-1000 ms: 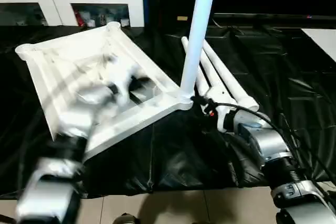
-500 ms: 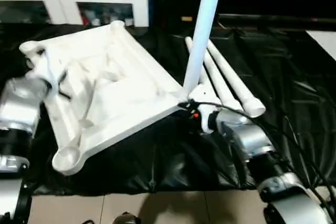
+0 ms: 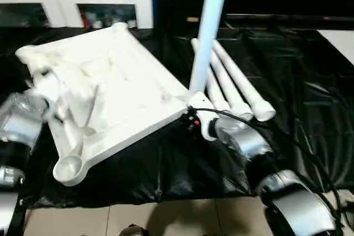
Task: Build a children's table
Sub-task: Rotate table base
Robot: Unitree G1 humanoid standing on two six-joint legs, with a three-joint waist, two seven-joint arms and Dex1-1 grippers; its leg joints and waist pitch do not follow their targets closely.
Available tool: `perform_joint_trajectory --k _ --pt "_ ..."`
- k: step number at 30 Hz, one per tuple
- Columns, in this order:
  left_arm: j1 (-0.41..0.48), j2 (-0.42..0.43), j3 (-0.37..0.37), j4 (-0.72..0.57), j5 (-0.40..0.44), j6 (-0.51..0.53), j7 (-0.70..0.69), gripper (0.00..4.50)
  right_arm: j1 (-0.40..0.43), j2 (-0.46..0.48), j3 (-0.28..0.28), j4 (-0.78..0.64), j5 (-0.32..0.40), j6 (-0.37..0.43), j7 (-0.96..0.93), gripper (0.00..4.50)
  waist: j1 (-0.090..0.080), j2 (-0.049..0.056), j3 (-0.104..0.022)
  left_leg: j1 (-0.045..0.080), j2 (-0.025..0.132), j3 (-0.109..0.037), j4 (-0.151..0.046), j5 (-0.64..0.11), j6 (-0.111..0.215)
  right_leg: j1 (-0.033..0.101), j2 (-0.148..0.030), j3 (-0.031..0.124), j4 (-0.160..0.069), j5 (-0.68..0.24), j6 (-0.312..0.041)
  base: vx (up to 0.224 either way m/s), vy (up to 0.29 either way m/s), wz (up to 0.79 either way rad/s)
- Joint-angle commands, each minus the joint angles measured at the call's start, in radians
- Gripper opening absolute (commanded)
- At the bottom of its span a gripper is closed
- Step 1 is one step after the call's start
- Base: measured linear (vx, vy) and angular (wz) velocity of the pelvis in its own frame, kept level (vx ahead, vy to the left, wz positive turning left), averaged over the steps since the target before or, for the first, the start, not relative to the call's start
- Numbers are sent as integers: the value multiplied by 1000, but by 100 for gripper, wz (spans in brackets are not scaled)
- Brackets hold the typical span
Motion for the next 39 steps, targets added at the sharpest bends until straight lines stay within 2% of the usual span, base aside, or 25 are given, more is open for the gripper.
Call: perform_joint_trajectory --k 1,3,7,9,10,11,12,13,14,17,19,20,21,22,26,31,32,37,39 --pt "28 17 -40 -44 0 32 -94 0 -33 6 -22 45 -11 -25 -38 184 1 39 -76 33 38 -29 -70 -319 -82 37 -68 39 -59 -107 -240 0 0 0" --pt "48 28 -63 -76 -7 47 -157 0 -50 14 -31 78 -11 -38 -60 154 1 42 -77 37 39 -29 -69 -324 -82 34 -70 40 -59 -106 -248 0 0 0" --pt "82 57 -99 -150 -42 65 -273 0 -90 40 -51 161 -6 -70 -120 139 0 43 -74 37 39 -28 -71 -335 -85 34 -67 40 -58 -108 -256 0 0 0" --pt "123 74 -109 -273 -124 91 -408 0 -125 72 -65 228 -2 -107 -169 104 0 42 -74 37 40 -29 -71 -337 -87 36 -71 41 -57 -113 -252 0 0 0" --pt "123 74 -109 -274 -125 91 -409 0 -125 72 -65 228 -2 -107 -169 104 -4 43 -72 33 41 -30 -74 -340 -88 36 -72 41 -57 -129 -259 0 0 0" --pt "137 75 -109 -318 -149 99 -448 0 -138 84 -73 253 2 -118 -183 103 -1 40 -72 39 39 -25 -72 -345 -89 33 -68 41 -59 -135 -256 0 0 0" --pt "151 74 -108 -350 -170 101 -474 0 -147 96 -73 269 0 -126 -196 91 -1 42 -73 37 40 -27 -71 -338 -89 34 -70 42 -56 -129 -259 0 0 0" --pt "160 73 -106 -371 -184 101 -492 0 -153 104 -73 281 -2 -131 -205 75 -1 40 -72 36 40 -25 -73 -336 -86 33 -68 42 -58 -131 -257 0 0 0" --pt "161 73 -106 -373 -186 102 -494 0 -153 105 -73 282 -2 -132 -206 75 -1 44 -71 38 40 -25 -74 -352 -87 31 -66 41 -59 -151 -253 0 0 0" --pt "183 62 -102 -420 -223 114 -534 0 -170 129 -73 318 -11 -149 -228 56 -3 43 -71 38 39 -25 -75 -361 -94 30 -65 42 -58 -164 -240 0 0 0" --pt "187 53 -103 -430 -241 115 -553 0 -183 146 -76 339 -14 -156 -245 25 -4 60 -72 38 37 -28 -75 -368 -103 31 -64 41 -55 -155 -238 0 0 0" --pt "189 47 -103 -436 -252 116 -563 0 -190 153 -79 350 -15 -162 -254 25 -6 53 -71 39 36 -26 -75 -373 -104 31 -62 41 -57 -153 -238 0 0 0" --pt "189 40 -103 -440 -261 118 -568 0 -196 159 -82 359 -14 -166 -262 20 -5 57 -72 39 35 -27 -75 -372 -105 32 -62 40 -56 -151 -238 0 0 0" --pt "189 31 -103 -443 -269 119 -571 0 -199 163 -86 365 -12 -168 -269 4 -6 54 -72 38 35 -25 -74 -364 -102 33 -61 41 -55 -140 -239 0 0 0" --pt "189 -14 -107 -481 -311 134 -587 0 -211 181 -90 397 -18 -183 -289 4 -5 59 -74 34 34 -24 -71 -328 -95 36 -61 40 -51 -100 -246 0 0 0" --pt "192 -33 -118 -508 -324 146 -592 0 -216 185 -83 410 -27 -192 -296 4 -10 59 -74 33 34 -23 -70 -323 -86 39 -60 39 -52 -93 -251 0 0 0" --pt "192 -44 -122 -518 -331 149 -592 0 -220 189 -87 421 -30 -197 -300 4 -13 56 -75 32 34 -23 -70 -326 -82 40 -60 39 -52 -102 -251 0 0 0" --pt "180 -67 -128 -510 -336 147 -587 0 -226 194 -93 433 -36 -204 -302 4 -17 56 -74 32 34 -23 -70 -320 -75 40 -59 39 -53 -114 -248 0 0 0" --pt "168 -89 -125 -486 -325 127 -560 0 -230 196 -94 437 -41 -209 -302 4 -20 52 -74 32 34 -22 -69 -314 -71 41 -59 40 -54 -115 -248 0 0 0"
